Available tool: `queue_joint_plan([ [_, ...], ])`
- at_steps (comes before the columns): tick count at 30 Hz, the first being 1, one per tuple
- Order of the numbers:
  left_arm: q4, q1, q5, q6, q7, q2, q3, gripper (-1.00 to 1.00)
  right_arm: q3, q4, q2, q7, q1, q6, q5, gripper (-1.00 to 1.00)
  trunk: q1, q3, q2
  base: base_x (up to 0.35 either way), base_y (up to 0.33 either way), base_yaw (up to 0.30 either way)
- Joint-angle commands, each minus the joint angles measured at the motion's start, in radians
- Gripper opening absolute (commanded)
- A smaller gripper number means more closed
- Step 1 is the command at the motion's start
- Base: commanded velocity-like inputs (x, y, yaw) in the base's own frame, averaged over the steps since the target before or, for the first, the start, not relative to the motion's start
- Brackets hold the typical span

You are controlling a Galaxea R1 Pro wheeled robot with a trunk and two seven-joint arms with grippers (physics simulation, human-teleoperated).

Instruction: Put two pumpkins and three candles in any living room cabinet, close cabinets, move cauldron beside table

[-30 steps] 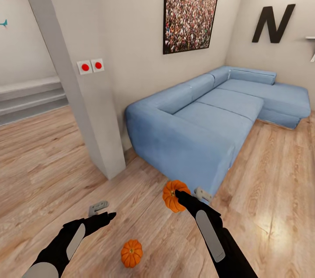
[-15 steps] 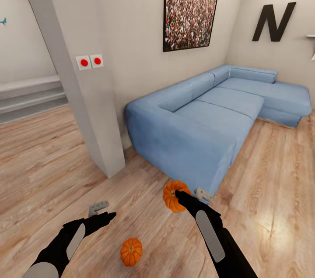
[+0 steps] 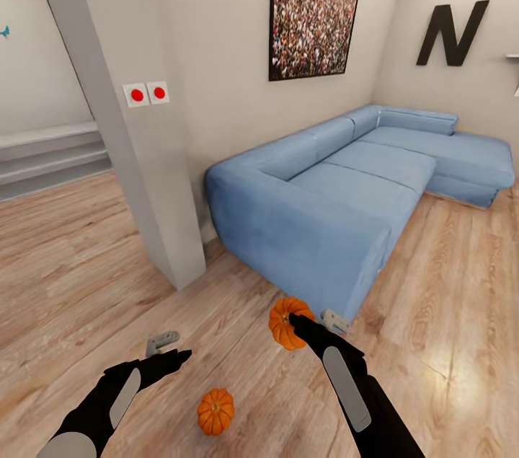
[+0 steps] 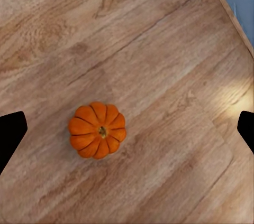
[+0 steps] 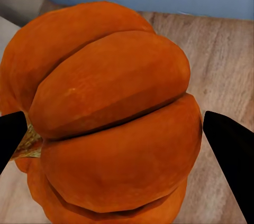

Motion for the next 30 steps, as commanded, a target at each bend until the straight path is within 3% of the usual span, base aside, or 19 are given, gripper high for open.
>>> queue_joint_plan([
  [1,-0.001,0.000,0.005,0.008,-0.003,0.000,0.003,1.00,0.001,-0.002,0.000,-0.008,-0.001,0.000,-0.011,-1.00,0.004,-0.004,-0.008,0.000,0.000,0.000],
  [23,-0.001,0.000,0.005,0.008,-0.003,-0.001,0.002,1.00,0.003,0.002,0.002,-0.008,-0.001,-0.001,-0.010,-1.00,0.088,-0.073,-0.162,0.000,0.000,0.000],
  [26,-0.001,0.000,0.005,0.008,-0.003,-0.001,0.002,1.00,0.020,0.002,0.006,-0.009,-0.001,0.001,-0.009,-1.00,0.100,-0.082,-0.183,0.000,0.000,0.000],
  [30,-0.001,0.000,0.005,0.007,-0.003,-0.003,0.002,1.00,0.072,0.002,0.016,-0.015,-0.003,0.002,-0.002,-1.00,0.115,-0.095,-0.211,0.000,0.000,0.000],
])
